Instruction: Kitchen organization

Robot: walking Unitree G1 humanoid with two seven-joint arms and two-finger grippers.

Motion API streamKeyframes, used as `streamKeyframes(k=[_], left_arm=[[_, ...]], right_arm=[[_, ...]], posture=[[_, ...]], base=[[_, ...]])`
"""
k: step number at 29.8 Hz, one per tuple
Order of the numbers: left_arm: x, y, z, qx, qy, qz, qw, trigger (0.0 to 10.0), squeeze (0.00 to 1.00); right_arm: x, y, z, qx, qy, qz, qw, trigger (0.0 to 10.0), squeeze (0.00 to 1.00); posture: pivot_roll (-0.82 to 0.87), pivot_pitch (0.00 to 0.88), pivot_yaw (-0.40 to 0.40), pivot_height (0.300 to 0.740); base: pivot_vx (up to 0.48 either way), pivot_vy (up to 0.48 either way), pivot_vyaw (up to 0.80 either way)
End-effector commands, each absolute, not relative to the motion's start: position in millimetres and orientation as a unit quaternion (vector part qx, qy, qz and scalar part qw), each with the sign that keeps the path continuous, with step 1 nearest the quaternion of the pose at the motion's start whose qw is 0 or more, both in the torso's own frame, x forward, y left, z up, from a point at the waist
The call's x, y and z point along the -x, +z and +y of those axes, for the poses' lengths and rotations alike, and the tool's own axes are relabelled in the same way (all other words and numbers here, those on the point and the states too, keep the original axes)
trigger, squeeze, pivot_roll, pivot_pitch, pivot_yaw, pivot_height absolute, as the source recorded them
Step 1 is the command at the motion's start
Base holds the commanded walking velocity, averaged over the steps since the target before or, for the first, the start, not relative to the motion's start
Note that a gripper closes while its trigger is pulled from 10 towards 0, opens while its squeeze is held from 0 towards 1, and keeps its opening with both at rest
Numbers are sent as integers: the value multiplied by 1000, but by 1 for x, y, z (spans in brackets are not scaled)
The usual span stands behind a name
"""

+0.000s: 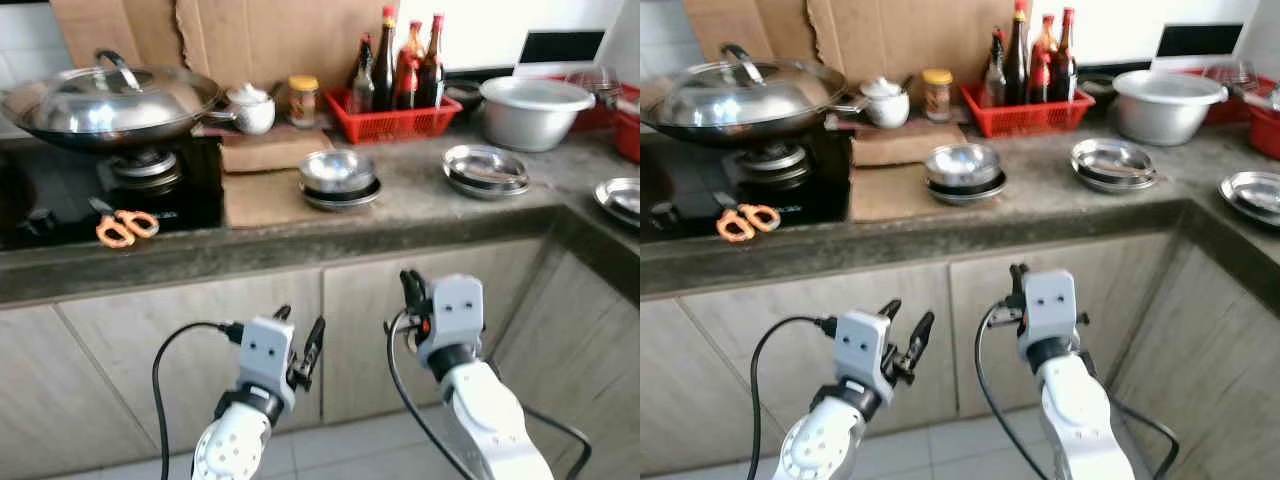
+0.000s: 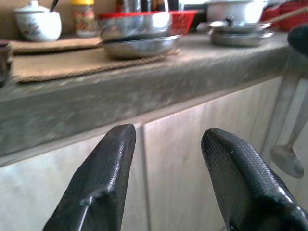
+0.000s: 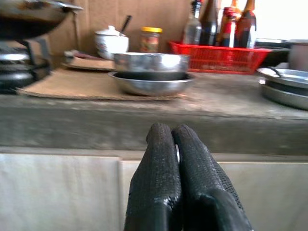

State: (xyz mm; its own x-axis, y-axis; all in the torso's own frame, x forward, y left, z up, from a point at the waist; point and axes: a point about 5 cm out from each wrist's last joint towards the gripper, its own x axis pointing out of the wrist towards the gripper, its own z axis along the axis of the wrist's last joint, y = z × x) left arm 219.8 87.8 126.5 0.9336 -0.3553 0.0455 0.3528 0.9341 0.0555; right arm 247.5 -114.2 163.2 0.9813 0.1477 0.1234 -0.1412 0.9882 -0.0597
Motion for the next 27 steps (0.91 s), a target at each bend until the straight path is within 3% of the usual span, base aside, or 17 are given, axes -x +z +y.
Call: streamKeyframes(k=[1, 6, 9, 16, 27], left_arm=[[-218, 127, 83, -20, -196, -23, 980, 10000, 0], [-218, 126, 83, -22, -193, -21, 981, 10000, 0], [-218, 124, 85, -23, -186, -17, 982, 10000, 0], [-218, 124, 83, -24, -195, -16, 980, 10000, 0], [-218, 124, 83, -25, -190, -13, 981, 10000, 0]], right_arm=[[-246, 162, -117, 28, 59, -58, 996, 0, 0], [-245, 161, -116, 26, 58, -54, 997, 0, 0], [-244, 161, -116, 26, 58, -52, 997, 0, 0], [-245, 160, -119, 31, 54, -49, 997, 0, 0], [-244, 161, -114, 26, 55, -49, 997, 0, 0]], posture=[[78, 37, 22, 740], [74, 36, 23, 740], [75, 33, 24, 740], [72, 31, 26, 740], [73, 42, 28, 740]], base=[[0, 412, 0], [0, 436, 0], [0, 466, -800], [0, 0, -800], [0, 342, -800]])
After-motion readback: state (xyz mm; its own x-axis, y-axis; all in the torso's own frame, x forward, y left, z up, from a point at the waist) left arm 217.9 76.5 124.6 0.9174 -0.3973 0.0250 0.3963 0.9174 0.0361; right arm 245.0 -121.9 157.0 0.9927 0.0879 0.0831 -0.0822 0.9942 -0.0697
